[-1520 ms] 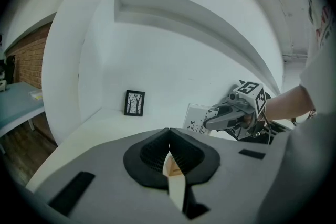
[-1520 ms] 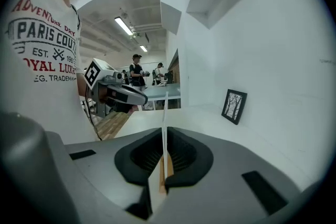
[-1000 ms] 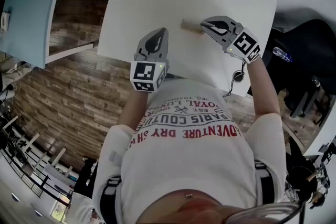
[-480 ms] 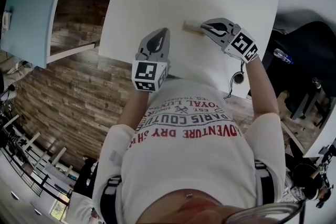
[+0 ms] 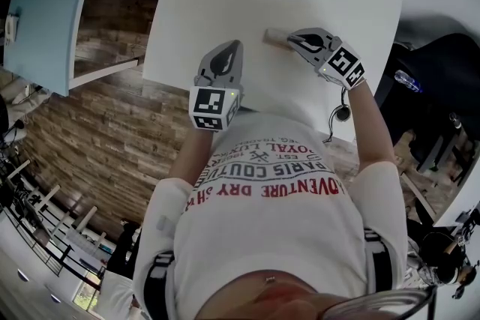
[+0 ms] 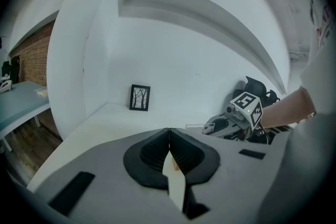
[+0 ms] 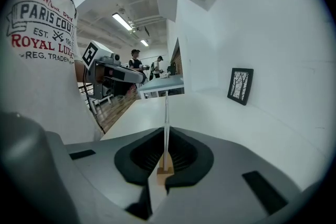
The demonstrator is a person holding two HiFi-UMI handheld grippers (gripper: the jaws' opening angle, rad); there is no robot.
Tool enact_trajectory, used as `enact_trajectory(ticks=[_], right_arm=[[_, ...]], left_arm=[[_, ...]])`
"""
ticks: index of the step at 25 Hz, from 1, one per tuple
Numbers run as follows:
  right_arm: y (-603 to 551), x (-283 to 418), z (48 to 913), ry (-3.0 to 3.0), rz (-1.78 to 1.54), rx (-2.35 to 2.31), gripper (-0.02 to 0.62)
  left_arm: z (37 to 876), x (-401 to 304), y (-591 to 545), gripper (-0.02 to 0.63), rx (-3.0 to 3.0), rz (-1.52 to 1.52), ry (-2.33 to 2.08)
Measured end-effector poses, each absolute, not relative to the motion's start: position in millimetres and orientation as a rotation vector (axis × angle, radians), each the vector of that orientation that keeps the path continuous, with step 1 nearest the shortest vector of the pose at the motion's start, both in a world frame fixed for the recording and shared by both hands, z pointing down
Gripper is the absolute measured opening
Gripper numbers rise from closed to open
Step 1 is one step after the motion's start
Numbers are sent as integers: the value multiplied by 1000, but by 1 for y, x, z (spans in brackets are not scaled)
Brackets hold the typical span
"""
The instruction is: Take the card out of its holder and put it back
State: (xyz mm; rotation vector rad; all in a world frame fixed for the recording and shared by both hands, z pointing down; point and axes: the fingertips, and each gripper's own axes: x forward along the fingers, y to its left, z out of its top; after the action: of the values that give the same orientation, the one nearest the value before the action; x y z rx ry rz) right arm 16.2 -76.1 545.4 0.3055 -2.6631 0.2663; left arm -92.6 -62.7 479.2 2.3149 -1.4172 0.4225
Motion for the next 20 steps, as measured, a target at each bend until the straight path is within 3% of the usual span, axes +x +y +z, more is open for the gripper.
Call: enact_trajectory(ticks=[11, 12, 14, 20], right_arm=[[-83, 21, 549, -2703, 407, 396, 43], [-85, 22, 548, -2705, 429, 413, 79], [-88, 24, 545, -2712, 477, 458, 214], [-94, 34, 517, -2754, 495, 637, 222]], left_arm=[[479, -85, -70, 26, 2330, 440, -1405], [479, -85, -70, 26, 2333, 441, -1402], [477, -83, -71, 26, 2343, 441, -1395], [469, -74, -75, 26, 2392, 427, -1358]])
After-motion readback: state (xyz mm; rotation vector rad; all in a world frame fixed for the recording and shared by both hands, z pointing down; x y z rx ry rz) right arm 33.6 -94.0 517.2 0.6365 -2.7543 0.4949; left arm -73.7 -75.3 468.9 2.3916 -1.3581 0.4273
